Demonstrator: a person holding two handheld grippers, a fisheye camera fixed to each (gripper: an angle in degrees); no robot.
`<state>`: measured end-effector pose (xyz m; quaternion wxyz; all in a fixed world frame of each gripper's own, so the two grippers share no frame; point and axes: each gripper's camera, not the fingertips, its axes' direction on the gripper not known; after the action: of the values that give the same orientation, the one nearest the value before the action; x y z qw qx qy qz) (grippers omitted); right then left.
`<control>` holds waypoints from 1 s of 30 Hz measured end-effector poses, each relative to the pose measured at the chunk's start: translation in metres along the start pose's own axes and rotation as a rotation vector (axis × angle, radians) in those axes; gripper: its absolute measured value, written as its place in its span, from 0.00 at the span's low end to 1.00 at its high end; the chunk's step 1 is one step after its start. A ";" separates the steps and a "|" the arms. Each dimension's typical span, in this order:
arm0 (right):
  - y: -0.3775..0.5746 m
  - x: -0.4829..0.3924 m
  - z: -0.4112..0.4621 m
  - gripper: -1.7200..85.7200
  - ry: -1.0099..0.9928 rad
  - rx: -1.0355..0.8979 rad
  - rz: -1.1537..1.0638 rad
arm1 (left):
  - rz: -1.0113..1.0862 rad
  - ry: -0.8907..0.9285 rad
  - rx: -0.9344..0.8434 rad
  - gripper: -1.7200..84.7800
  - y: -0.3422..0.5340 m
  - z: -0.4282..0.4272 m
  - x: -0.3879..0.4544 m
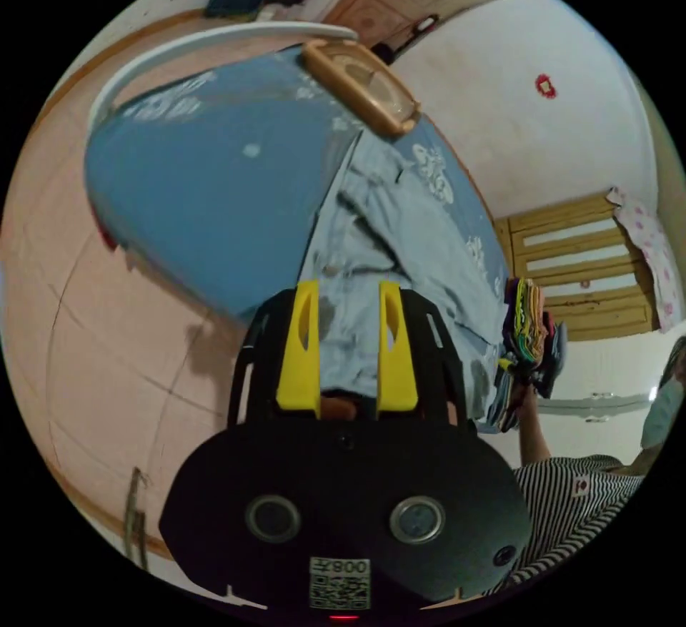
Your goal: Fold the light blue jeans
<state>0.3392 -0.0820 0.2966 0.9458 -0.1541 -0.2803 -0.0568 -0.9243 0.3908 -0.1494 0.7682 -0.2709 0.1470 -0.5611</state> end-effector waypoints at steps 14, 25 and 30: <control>-0.040 -0.190 0.142 0.11 0.186 -0.306 -0.396 | -0.206 0.338 0.032 0.08 0.048 0.080 -0.047; -0.051 -0.215 0.100 0.11 0.002 -0.266 -0.378 | -0.023 0.106 0.129 0.06 0.029 0.068 -0.004; -0.019 -0.146 0.034 0.10 0.039 -0.120 -0.120 | -0.180 0.092 0.187 0.07 0.059 0.108 -0.009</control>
<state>0.1961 -0.0854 0.2488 0.9350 -0.1923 -0.2668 -0.1329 -0.8236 0.4397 -0.0966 0.7293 -0.1844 0.1042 -0.6506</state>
